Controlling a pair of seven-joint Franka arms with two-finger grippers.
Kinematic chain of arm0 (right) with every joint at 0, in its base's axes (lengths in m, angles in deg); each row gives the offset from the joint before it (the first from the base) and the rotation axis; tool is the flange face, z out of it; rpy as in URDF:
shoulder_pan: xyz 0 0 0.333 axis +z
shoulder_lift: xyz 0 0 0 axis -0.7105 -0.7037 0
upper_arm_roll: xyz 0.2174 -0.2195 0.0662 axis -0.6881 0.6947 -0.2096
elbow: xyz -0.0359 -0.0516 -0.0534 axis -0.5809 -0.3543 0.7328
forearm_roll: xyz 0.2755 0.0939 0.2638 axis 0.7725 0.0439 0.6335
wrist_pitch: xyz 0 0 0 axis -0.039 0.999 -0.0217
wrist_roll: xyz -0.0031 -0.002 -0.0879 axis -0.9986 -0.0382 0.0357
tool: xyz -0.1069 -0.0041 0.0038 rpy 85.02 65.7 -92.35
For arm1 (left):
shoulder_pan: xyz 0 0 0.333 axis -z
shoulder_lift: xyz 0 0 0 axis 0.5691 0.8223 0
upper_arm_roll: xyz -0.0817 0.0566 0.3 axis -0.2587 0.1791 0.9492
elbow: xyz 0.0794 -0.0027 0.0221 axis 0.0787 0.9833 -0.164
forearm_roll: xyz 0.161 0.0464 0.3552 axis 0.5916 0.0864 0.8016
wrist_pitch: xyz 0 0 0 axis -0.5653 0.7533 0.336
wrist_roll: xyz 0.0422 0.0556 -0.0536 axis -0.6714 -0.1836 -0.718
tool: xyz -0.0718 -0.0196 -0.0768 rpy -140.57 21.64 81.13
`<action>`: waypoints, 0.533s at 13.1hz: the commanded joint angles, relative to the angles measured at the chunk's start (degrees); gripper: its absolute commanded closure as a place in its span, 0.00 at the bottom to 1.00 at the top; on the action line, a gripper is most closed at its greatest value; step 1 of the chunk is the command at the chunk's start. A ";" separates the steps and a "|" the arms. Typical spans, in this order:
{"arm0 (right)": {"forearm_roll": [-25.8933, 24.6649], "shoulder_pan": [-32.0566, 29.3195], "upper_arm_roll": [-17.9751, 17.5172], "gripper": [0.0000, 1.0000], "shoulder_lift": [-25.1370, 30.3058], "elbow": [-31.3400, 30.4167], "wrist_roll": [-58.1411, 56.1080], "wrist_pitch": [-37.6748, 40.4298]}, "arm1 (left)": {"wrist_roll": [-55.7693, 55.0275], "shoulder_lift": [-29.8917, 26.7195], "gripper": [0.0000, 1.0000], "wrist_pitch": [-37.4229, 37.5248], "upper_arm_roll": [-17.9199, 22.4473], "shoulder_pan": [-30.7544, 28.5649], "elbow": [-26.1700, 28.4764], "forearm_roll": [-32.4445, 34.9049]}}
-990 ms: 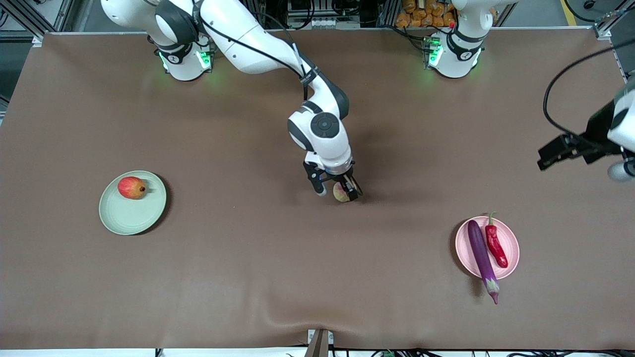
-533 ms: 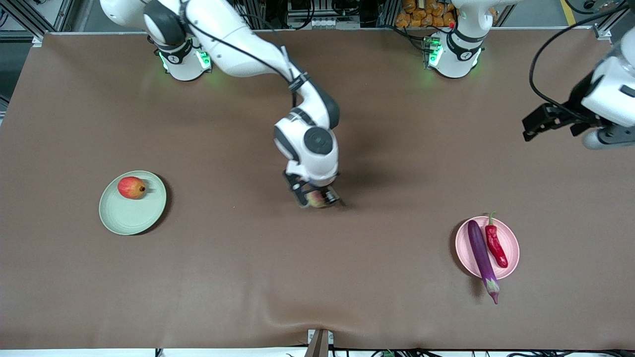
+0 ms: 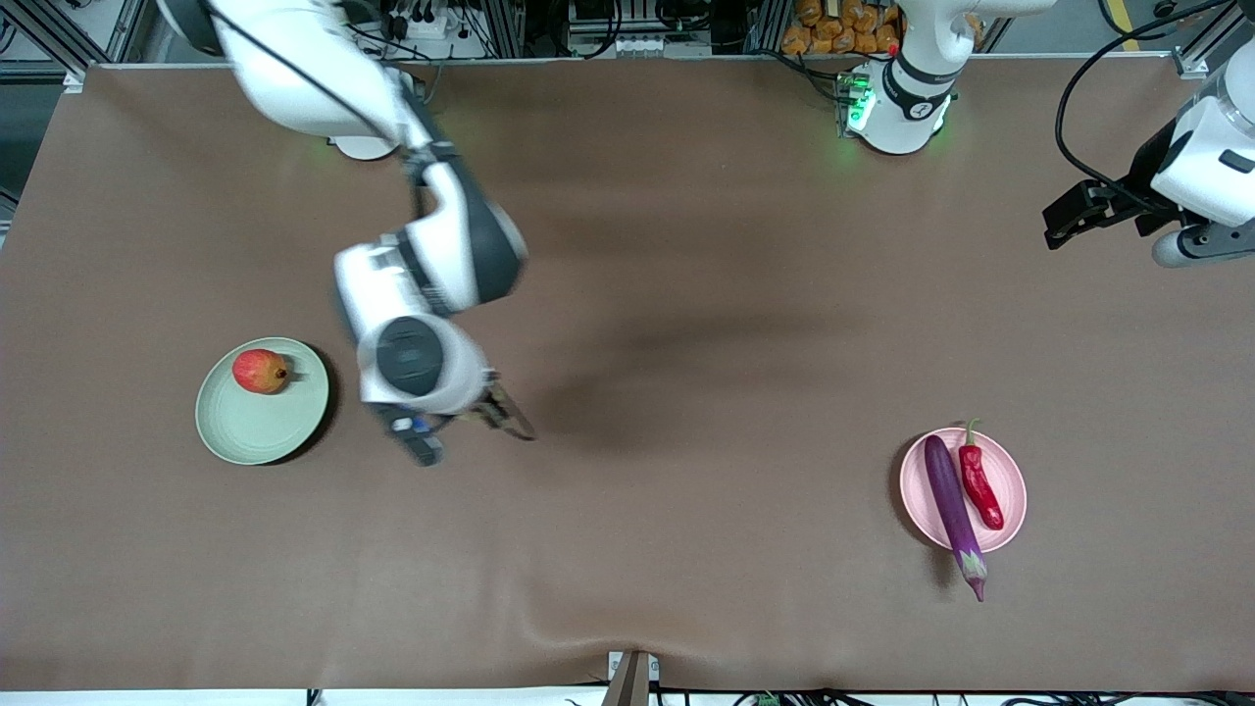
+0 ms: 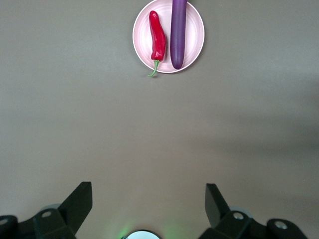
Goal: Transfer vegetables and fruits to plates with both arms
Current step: 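Carry the peach to the green plate and lower it beside the apple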
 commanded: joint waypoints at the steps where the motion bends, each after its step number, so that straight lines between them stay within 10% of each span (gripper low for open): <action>1: -0.84 -6.62 -1.16 1.00 5.79 -8.29 -13.38 0.01 | 0.53 -4.75 0.00 -2.75 -1.09 0.22 4.82 -0.93; 7: -1.10 -22.01 -1.16 1.00 10.73 -26.74 -42.15 -15.32 | 0.62 -5.64 0.00 -2.76 -1.36 0.48 4.03 -5.06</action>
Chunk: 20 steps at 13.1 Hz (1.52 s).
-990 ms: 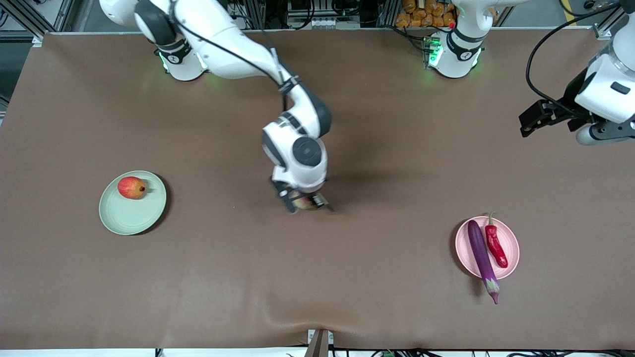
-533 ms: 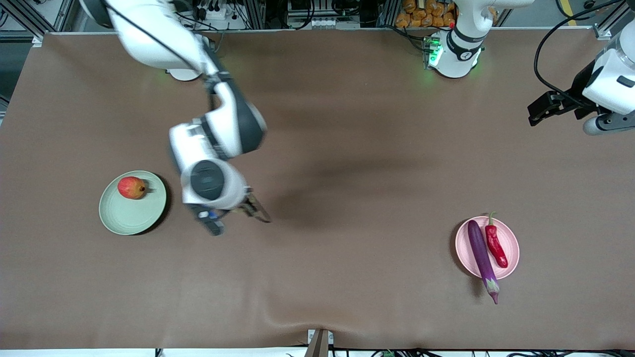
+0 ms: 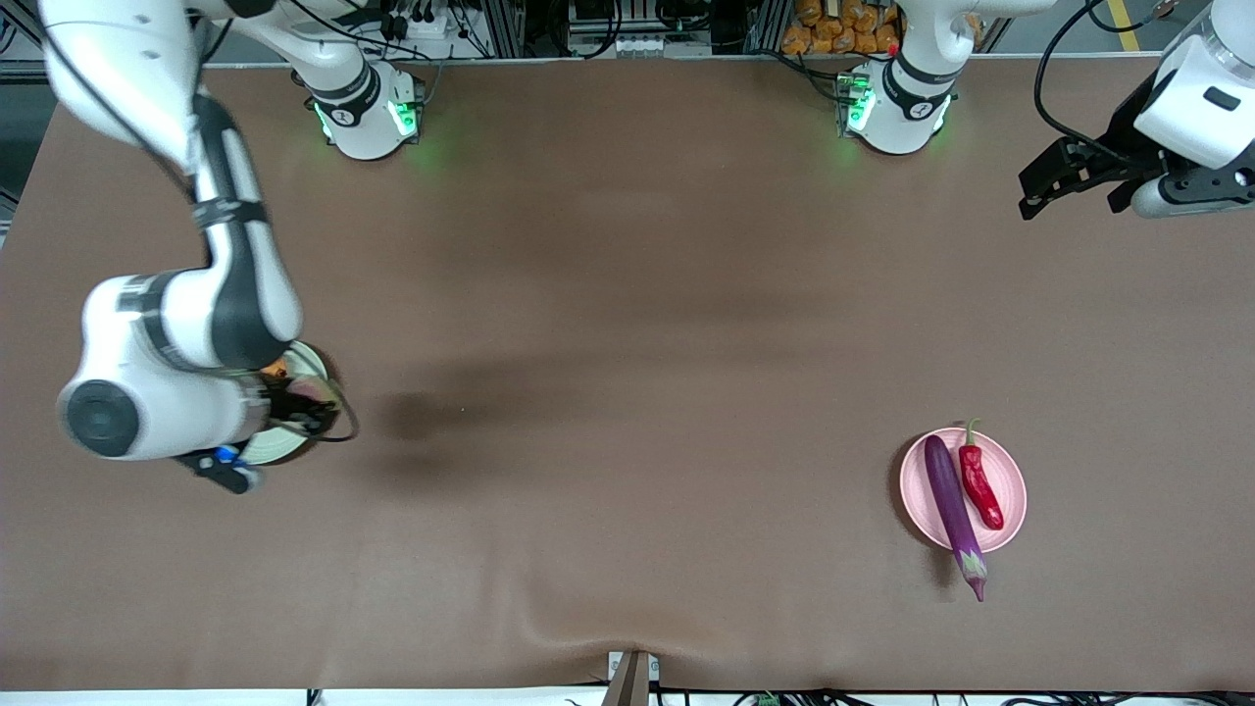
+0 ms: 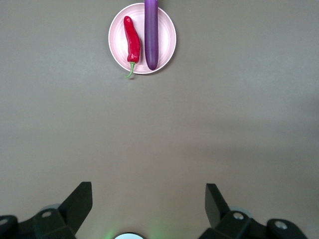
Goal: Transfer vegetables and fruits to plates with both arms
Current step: 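Carry the peach to the green plate and lower it beside the apple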
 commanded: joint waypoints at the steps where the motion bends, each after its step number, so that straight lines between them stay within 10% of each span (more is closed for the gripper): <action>1: -0.91 -4.17 -1.46 1.00 4.32 -12.87 -7.48 -11.99 | 0.62 -1.18 0.00 -1.01 0.18 0.31 1.16 -1.04; 6: -0.29 -8.84 -1.55 0.96 3.53 -22.82 -16.11 -27.21 | 0.62 -0.83 0.00 -1.01 0.18 0.40 0.98 -1.04; 8: 0.40 -8.75 -1.73 0.01 3.18 -22.92 -15.94 -27.77 | 0.62 -0.65 0.00 -1.01 0.18 0.31 0.63 -1.04; 20: 2.08 -3.65 -2.96 0.00 6.17 17.29 -16.38 17.28 | 1.06 0.14 0.00 -1.01 -0.95 -3.02 0.10 -0.60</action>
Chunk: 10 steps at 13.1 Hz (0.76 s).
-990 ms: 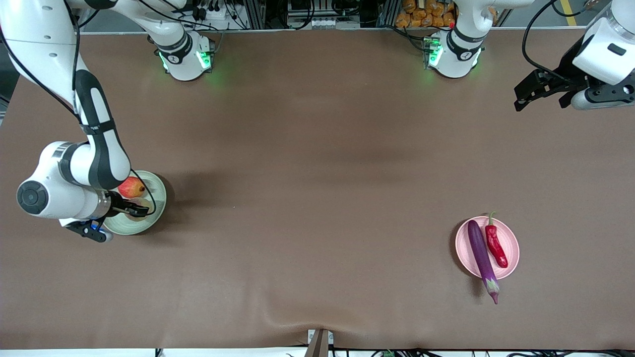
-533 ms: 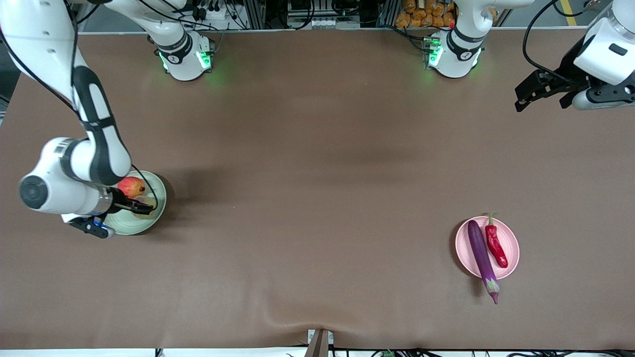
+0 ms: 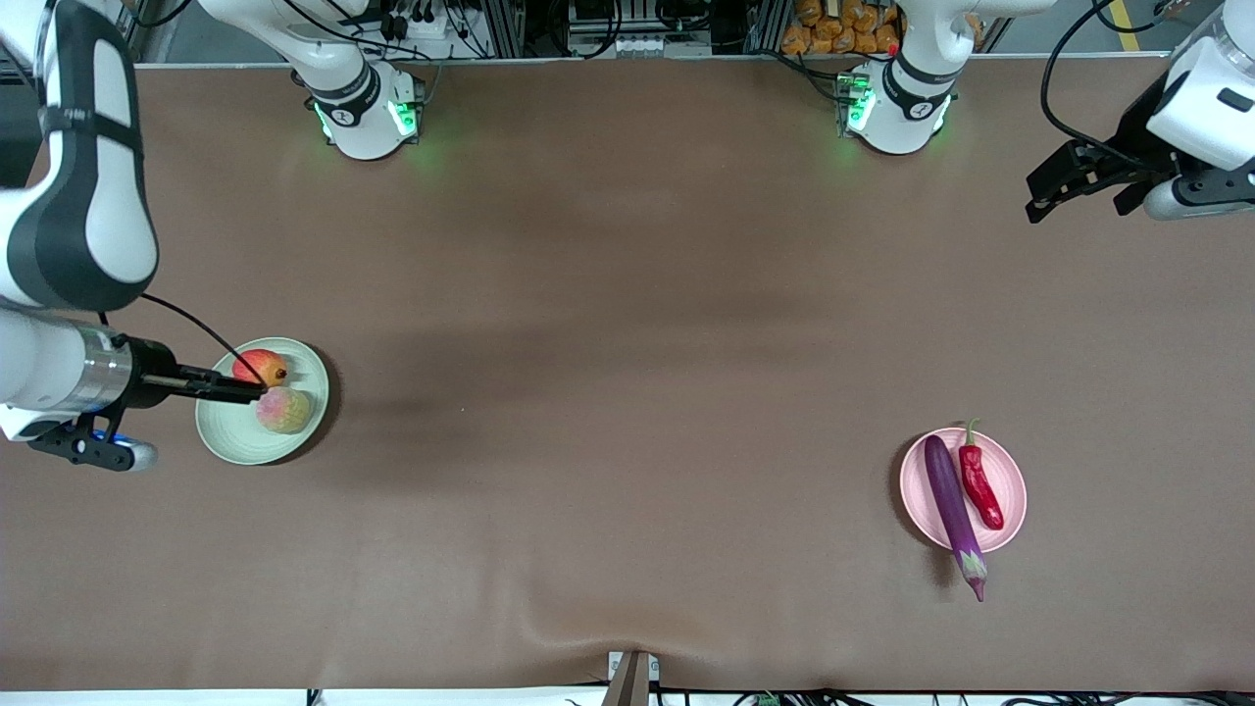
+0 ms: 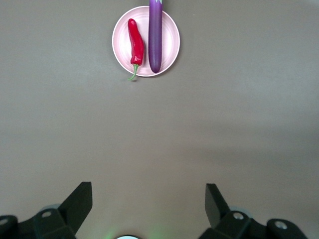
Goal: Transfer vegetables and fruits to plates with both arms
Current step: 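Open the right gripper and lift it away from the plate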
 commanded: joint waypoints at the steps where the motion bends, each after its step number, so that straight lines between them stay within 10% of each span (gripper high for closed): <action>1: -0.54 0.41 0.19 0.00 -1.37 9.85 -0.65 8.50 | 1.01 0.14 0.00 -0.34 -2.75 -3.36 -0.14 -0.54; 10: -2.64 1.12 -0.15 0.00 7.14 12.69 -5.66 13.43 | 1.19 0.23 0.00 -0.43 -6.64 -6.10 -0.76 -0.02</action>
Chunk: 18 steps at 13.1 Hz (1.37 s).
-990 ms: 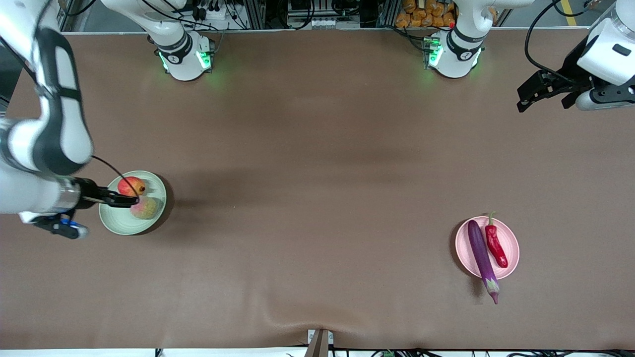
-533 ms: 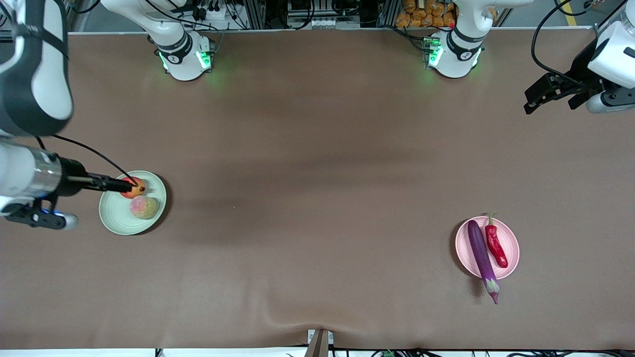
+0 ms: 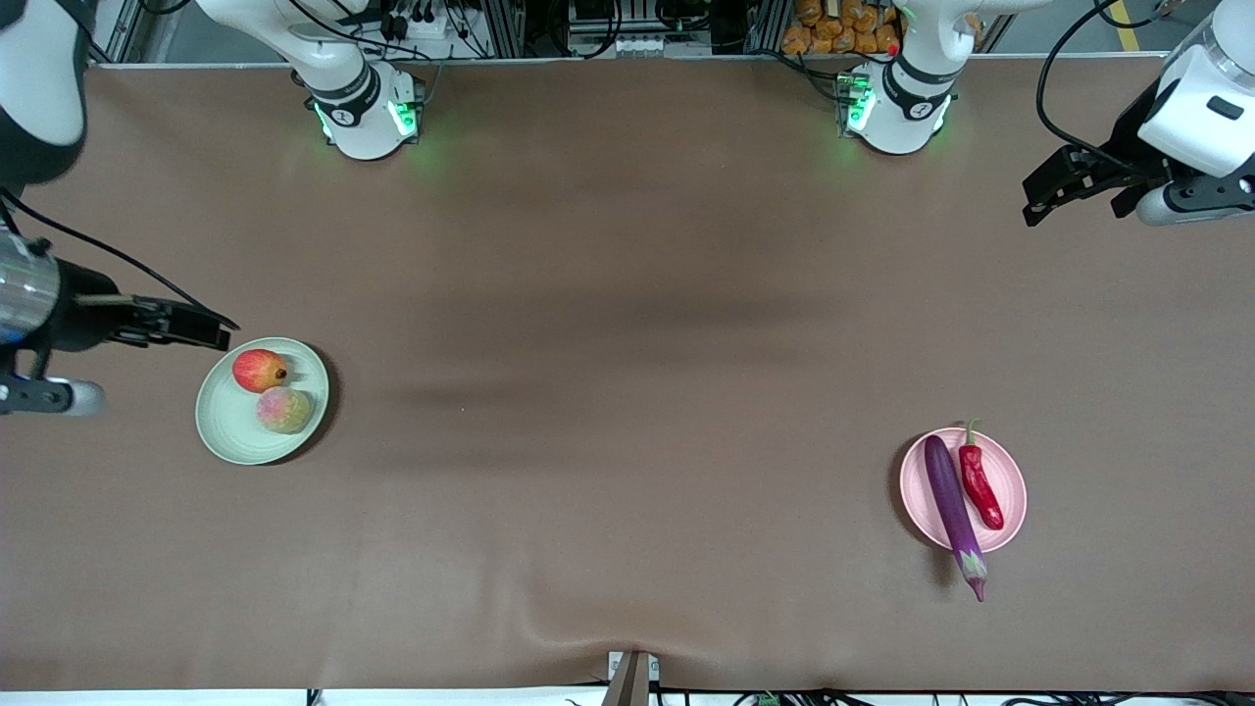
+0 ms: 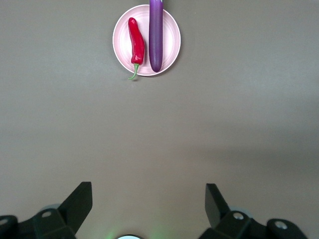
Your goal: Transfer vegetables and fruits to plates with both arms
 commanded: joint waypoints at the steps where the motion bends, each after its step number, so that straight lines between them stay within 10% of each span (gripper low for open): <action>1: -2.81 -2.27 -3.63 0.00 5.55 -0.65 -1.48 4.31 | 0.95 0.55 0.00 -0.27 -0.79 -0.88 -1.92 -0.02; 3: -4.13 -8.25 -11.99 0.00 9.50 -2.83 -1.48 4.68 | 1.04 2.84 0.00 0.08 -0.71 -0.97 -4.56 -0.02; 9: -5.90 -7.13 -11.14 0.00 27.52 -28.65 -3.22 -7.08 | 0.95 3.28 0.00 0.17 -0.71 -0.88 -4.75 0.60; 18: -5.19 -7.13 -7.80 0.00 25.00 -25.01 -14.14 -7.18 | 0.95 3.28 0.00 1.66 -0.79 -0.53 -4.83 0.60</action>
